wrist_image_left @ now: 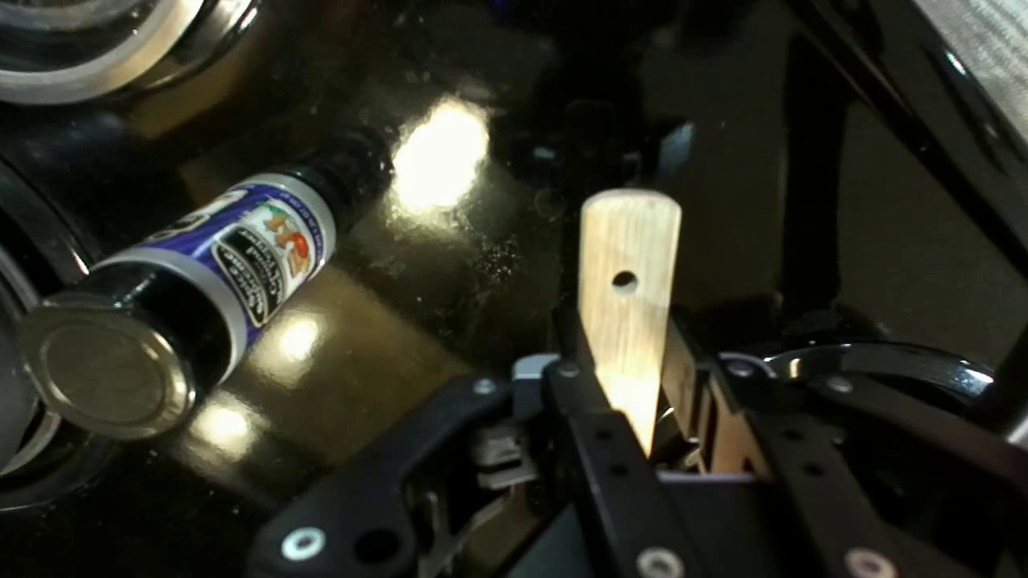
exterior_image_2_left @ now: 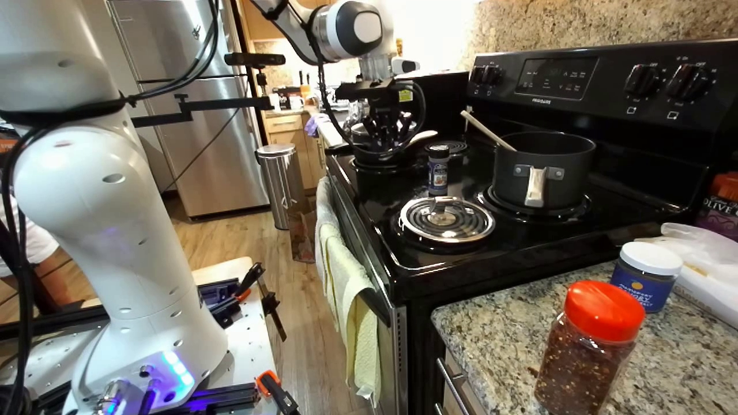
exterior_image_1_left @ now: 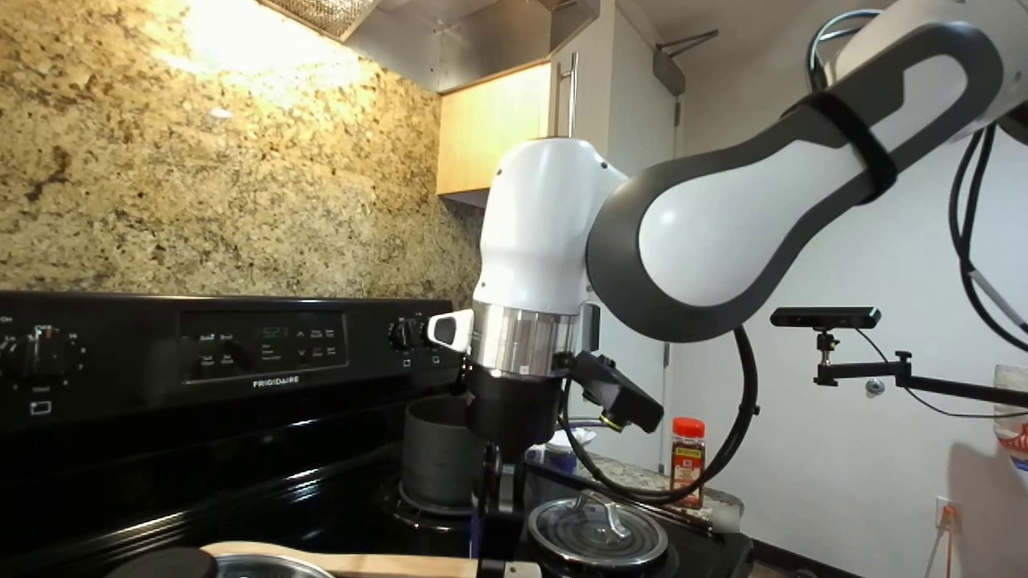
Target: Take the wooden spoon from the stove and put it in the pot
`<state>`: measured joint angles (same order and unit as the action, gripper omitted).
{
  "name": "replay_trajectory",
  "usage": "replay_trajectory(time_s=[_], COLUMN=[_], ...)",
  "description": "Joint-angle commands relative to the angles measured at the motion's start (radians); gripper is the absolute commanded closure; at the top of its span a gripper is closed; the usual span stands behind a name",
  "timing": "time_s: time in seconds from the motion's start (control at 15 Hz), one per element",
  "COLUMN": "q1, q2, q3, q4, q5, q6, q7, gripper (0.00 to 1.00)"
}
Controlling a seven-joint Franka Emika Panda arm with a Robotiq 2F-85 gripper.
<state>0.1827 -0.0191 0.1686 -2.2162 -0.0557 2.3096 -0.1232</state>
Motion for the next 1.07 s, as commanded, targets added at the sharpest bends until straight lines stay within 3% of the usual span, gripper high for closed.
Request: replay_trajectory(time_s=[0.0,0.33,0.53,0.87,1.0], q1=[-0.002,-0.015,-0.036,-0.059,-0.055], q2=[-0.002,-0.115,-0.219,-0.362,-0.415], q3=[0.004,-0.001,-0.008,-0.018,-0.016], q4=[0.013,0.058,0.053,0.018,-0.026], q5=[-0.017,-0.143,-0.163,-0.151,-0.160], q6=[-0.011,-0.164,-0.282,-0.399,-0.379], q7=[0.024,0.189,0.247,0.236,0.210], gripper=[0.93,0.93,0.93,0.93,0.93])
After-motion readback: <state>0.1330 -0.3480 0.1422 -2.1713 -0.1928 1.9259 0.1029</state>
